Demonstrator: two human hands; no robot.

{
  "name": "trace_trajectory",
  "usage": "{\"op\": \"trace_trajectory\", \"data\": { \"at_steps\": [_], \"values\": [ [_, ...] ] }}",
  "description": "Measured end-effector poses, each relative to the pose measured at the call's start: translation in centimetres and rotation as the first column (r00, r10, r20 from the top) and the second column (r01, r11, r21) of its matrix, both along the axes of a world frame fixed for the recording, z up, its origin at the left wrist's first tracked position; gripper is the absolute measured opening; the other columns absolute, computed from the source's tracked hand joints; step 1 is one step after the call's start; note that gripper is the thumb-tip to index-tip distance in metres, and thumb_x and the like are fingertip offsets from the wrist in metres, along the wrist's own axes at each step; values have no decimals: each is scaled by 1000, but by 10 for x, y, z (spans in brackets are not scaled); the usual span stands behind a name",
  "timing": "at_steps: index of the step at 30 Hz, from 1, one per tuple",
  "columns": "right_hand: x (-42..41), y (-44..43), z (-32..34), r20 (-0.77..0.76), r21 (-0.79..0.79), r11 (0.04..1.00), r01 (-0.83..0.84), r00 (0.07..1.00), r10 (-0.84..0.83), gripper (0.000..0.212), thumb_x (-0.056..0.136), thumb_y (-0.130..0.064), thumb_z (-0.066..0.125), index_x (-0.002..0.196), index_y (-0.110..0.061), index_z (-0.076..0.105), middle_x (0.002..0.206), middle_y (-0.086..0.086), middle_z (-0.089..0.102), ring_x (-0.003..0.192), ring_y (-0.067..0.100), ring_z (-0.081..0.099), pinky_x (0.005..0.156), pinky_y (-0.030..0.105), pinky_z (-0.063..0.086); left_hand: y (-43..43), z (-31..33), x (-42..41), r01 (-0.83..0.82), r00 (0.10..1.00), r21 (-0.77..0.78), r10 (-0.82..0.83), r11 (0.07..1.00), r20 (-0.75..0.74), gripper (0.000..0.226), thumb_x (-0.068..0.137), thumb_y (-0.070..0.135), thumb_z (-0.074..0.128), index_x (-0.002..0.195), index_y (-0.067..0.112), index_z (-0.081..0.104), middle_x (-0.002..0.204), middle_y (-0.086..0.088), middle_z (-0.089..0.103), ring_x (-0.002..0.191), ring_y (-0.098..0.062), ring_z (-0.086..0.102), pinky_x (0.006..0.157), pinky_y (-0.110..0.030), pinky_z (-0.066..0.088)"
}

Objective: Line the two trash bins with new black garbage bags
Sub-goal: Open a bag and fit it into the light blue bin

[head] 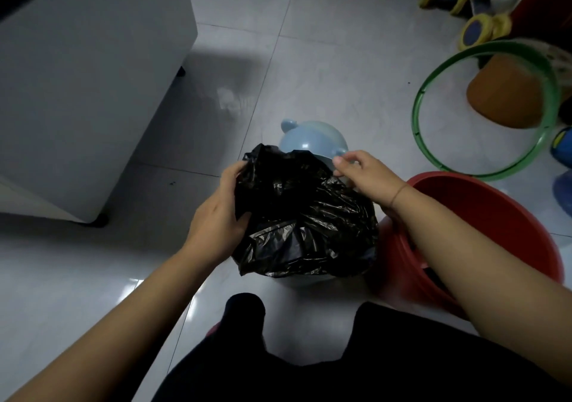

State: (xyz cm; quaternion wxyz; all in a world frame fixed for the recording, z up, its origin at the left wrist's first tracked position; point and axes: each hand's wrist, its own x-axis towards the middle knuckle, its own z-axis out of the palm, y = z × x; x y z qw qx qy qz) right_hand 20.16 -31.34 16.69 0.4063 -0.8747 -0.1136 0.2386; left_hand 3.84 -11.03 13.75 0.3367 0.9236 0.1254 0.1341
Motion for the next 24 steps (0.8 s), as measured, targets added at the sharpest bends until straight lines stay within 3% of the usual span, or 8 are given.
{"op": "trace_trajectory", "data": {
  "at_steps": [3, 6, 10, 12, 14, 18, 20, 24],
  "values": [
    [10, 16, -4, 12, -2, 1000, -21, 1000, 21, 32, 99, -35, 40, 108, -9, 57, 83, 15, 64, 49, 9, 48, 47, 19, 43, 3, 9, 8, 49, 999, -99, -47, 994, 16, 86, 76, 0, 65, 135, 47, 23, 99, 8, 63, 85, -22, 64, 73, -36, 53],
    [17, 23, -8, -37, -16, 998, -64, 997, 63, 29, 97, -37, 44, 111, -15, 55, 55, 3, 49, 32, 4, 41, 37, 15, 37, 8, 14, 14, 109, 994, -291, -103, 951, 35, 87, 77, -3, 67, 133, 52, 29, 107, 29, 59, 99, 2, 59, 79, -8, 46],
    [21, 24, -6, -76, 23, 996, -83, 994, 85, 40, 84, -51, 62, 111, -22, 57, 64, -3, 56, 51, 8, 53, 53, 21, 43, 12, 16, 18, 121, 993, -528, -105, 841, 61, 81, 77, -5, 70, 133, 44, 37, 114, 32, 57, 111, 9, 54, 89, -8, 45],
    [23, 24, -7, -79, 49, 991, -128, 988, 132, 52, 77, -47, 71, 119, -22, 54, 72, -6, 60, 64, 7, 59, 68, 22, 47, 12, 17, 18, 110, 994, -562, -88, 820, 67, 80, 77, -5, 70, 133, 42, 38, 113, 31, 58, 110, 10, 54, 87, -6, 45],
    [22, 25, -10, -68, 65, 979, -191, 978, 196, 61, 76, -38, 75, 128, -19, 49, 67, -5, 55, 61, 6, 55, 76, 23, 47, 12, 17, 19, 104, 994, -589, -73, 802, 76, 78, 77, -5, 71, 134, 37, 40, 112, 30, 59, 108, 11, 55, 85, -5, 44],
    [24, 31, -12, -6, 95, 966, -239, 971, 241, 61, 76, -30, 77, 130, -18, 52, 65, -4, 48, 57, 4, 48, 66, 16, 44, 11, 18, 20, 99, 995, -673, -74, 733, 66, 74, 72, -9, 74, 129, 31, 49, 105, 26, 67, 102, 7, 62, 79, -8, 48],
    [27, 33, -8, -5, 144, 951, -275, 960, 279, 53, 77, -31, 76, 125, -23, 58, 68, -5, 41, 61, 6, 43, 65, 17, 39, 11, 19, 21, 102, 994, -772, -91, 627, 57, 64, 69, -8, 75, 121, 25, 58, 102, 14, 72, 97, -4, 68, 75, -14, 52],
    [33, 37, 1, -75, 252, 887, -388, 906, 417, 48, 69, -44, 77, 114, -42, 62, 109, -15, 62, 112, 5, 55, 102, 27, 40, 14, 25, 22, 104, 985, -922, -164, 373, 45, 45, 68, -1, 73, 111, 9, 62, 99, -8, 73, 88, -22, 71, 71, -27, 56]
  ]
}}
